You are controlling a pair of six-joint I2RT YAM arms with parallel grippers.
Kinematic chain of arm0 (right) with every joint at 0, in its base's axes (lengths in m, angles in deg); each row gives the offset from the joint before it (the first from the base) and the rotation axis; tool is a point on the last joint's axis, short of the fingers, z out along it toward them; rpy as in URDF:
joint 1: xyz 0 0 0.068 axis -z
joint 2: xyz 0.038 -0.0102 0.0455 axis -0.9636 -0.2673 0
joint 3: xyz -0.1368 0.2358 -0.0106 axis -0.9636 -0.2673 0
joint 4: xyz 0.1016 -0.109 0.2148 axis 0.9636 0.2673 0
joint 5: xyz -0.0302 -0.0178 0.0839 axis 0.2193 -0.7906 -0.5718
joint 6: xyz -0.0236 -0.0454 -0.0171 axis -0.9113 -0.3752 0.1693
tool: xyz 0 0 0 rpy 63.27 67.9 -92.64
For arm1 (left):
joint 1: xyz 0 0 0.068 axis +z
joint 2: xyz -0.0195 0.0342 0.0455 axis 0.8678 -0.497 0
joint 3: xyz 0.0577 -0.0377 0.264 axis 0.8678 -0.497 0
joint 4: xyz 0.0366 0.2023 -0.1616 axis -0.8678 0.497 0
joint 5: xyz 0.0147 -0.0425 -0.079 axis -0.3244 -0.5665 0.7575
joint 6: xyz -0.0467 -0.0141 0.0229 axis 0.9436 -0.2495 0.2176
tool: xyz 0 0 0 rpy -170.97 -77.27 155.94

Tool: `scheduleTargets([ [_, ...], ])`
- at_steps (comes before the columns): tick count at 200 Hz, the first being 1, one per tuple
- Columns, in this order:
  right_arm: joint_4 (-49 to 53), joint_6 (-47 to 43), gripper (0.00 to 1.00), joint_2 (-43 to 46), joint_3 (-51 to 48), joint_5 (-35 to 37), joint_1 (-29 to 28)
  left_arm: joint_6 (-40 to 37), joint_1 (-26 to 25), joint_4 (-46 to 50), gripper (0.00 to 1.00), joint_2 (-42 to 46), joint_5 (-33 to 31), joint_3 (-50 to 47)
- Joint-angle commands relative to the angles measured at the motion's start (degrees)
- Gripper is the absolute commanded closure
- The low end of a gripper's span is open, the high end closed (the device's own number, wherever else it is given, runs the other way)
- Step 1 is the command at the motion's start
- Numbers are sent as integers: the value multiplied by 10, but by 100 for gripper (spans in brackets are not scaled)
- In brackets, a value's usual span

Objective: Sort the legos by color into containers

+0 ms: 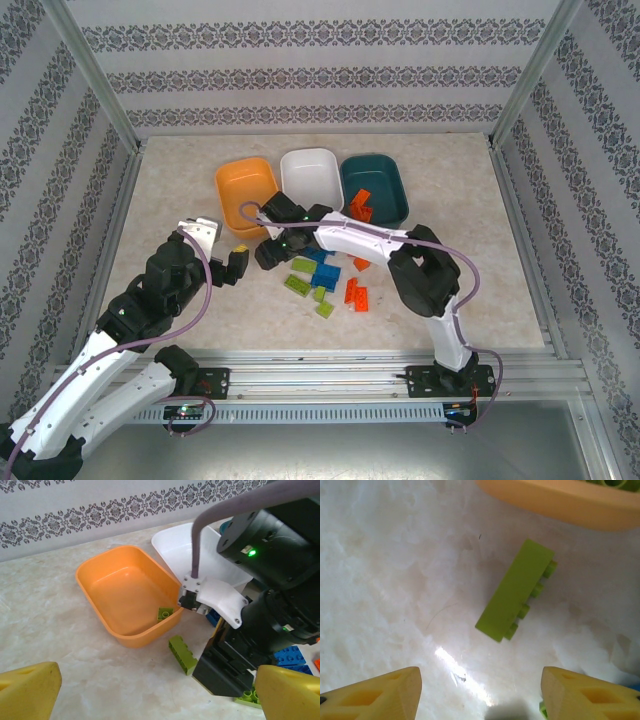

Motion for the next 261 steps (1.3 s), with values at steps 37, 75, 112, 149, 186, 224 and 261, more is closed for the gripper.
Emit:
scheduleTargets([
  [37,69,29,36,-107,116,39,-2,1,0,-8,0,-1,-8,-1],
  [75,81,49,49,-140,156,63,7,1,1,-11,0,-1,-2,-2],
  [112,74,55,82,-132,144,70,6,1,0,-11,0,-1,1,0],
  [149,45,62,87,-45,40,83,0,1,0,-13,0,2,3,-1],
  [186,-19,71,86,69,-40,35,0,1,0,-14,0,1,7,0],
  [224,-46,81,85,71,15,0,25,1,0,-11,0,3,0,0],
  [261,-13,72,84,-43,174,-5,60,1,0,-11,0,0,-2,-1],
])
